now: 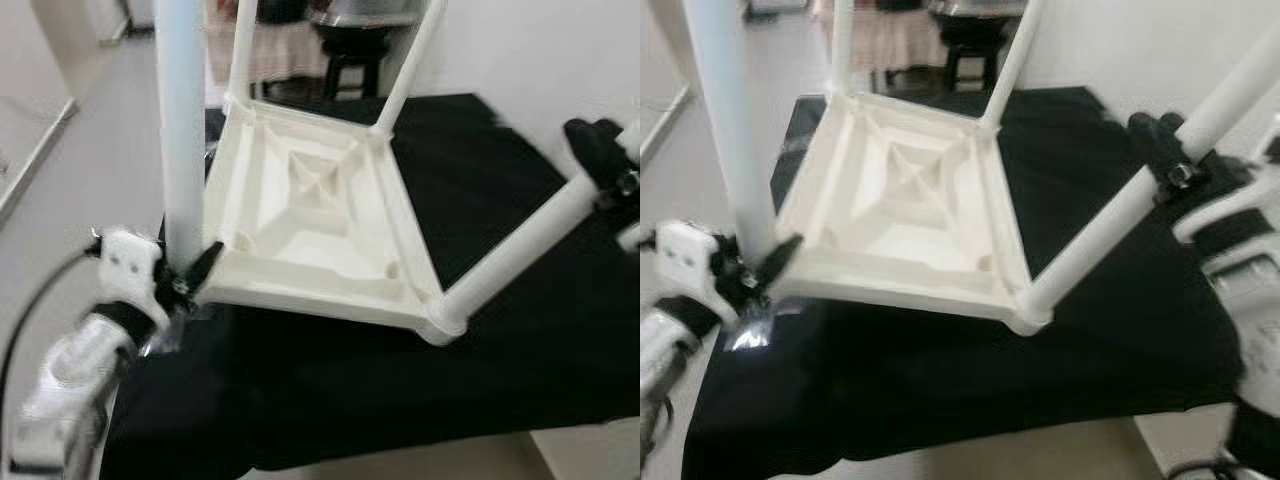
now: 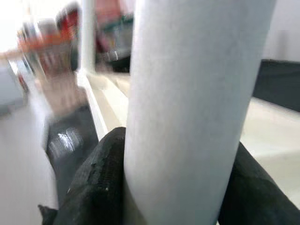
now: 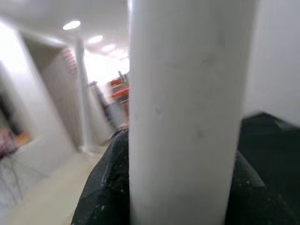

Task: Building children table

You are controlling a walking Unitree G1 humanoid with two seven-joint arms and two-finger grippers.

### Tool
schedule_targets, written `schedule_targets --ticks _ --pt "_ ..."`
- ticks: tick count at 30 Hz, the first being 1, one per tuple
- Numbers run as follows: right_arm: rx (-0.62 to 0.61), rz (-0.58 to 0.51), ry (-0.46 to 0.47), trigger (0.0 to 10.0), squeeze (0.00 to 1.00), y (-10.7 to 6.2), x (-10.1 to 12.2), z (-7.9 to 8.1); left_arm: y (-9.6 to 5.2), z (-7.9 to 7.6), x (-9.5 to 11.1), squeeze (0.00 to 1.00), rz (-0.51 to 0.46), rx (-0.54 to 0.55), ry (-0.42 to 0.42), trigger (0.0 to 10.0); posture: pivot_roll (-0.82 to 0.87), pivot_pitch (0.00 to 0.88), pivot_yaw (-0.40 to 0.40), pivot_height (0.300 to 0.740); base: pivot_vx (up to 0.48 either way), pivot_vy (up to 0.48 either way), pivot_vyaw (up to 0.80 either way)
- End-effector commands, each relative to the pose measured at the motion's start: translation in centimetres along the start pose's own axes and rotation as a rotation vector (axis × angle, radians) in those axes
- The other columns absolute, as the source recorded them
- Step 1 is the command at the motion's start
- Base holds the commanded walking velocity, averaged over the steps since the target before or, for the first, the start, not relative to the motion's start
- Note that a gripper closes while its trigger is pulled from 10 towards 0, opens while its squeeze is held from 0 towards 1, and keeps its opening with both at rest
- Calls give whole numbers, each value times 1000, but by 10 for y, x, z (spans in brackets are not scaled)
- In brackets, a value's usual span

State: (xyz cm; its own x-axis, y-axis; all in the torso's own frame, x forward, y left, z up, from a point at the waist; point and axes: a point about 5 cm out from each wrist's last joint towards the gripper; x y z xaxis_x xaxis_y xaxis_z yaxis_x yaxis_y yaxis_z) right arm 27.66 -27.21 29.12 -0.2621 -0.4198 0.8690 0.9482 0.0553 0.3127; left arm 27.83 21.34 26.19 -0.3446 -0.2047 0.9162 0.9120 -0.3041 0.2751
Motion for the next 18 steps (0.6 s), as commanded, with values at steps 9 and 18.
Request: schedule_targets --ticks 9,18 --pt "-303 440 218 0 0 18 -149 15 56 53 183 1000 -527 -97 60 10000 95 52 95 740 0 0 0" --pt "-596 577 262 0 0 22 -224 -2 90 10 223 1000 -588 -412 -24 10000 82 48 147 740 0 0 0"
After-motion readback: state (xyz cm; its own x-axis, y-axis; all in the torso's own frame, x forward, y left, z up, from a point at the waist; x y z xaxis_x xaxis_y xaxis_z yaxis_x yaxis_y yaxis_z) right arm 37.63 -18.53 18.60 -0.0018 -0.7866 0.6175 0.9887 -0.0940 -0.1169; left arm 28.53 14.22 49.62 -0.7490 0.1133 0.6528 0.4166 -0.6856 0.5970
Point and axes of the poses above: a point about 5 cm out from each wrist's last joint towards the gripper, its own y axis pointing out of the wrist towards the gripper, its own x axis along the axis of the wrist's last joint, z = x × y, and after that the axes turned 1 degree about y, right-handed
